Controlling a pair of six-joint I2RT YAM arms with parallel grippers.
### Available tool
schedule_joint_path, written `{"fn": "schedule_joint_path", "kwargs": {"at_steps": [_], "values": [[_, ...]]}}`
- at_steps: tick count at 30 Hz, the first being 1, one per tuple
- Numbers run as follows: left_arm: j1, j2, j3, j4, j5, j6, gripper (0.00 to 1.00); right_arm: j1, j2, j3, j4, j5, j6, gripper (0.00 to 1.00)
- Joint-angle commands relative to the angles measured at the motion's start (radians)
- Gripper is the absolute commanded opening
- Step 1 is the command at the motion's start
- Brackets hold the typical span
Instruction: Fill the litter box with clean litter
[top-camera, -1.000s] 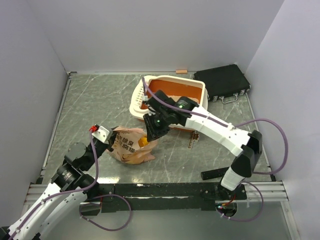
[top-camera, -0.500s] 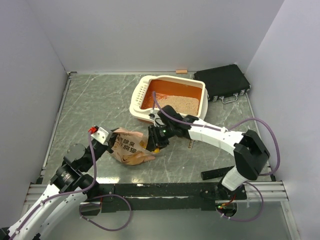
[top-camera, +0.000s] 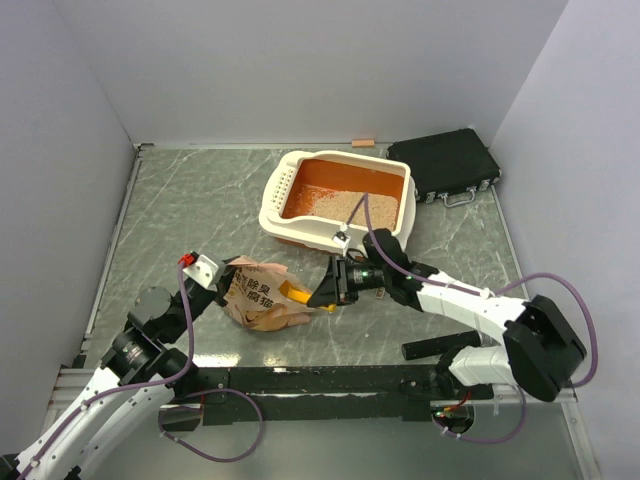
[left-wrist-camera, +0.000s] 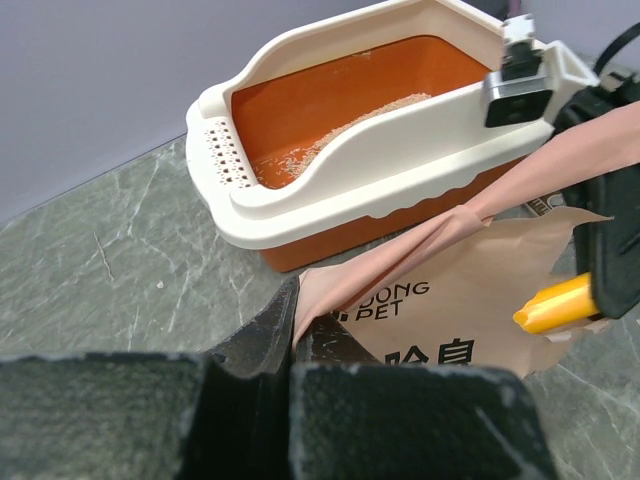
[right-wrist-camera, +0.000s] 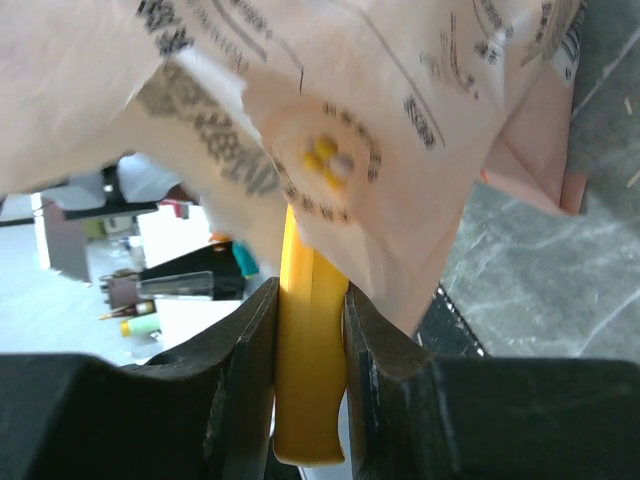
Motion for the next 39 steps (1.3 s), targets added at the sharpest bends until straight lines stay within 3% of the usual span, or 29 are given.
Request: {"fn": "schedule_joint_path", "kwargs": {"at_steps": [1,7,24,39], "values": [[0.011,-0.012,0.031,0.102,-0.056,0.014,0.01,-0.035,-0.094,-0.094,0.142,-0.069,0.076,0.0],[0.011,-0.039,0.014,0.121,-0.034,0.026,0.01,-0.08,-0.184,-0.208,0.281,-0.069,0.167,0.0],[0.013,-0.062,-0.015,0.174,0.046,0.046,0.01,-0.112,-0.444,-0.386,0.421,-0.032,0.394,0.0],[0.016,-0.088,-0.026,0.184,0.049,0.054,0.01,-0.111,-0.621,-0.438,0.375,0.01,0.46,0.0]]}}
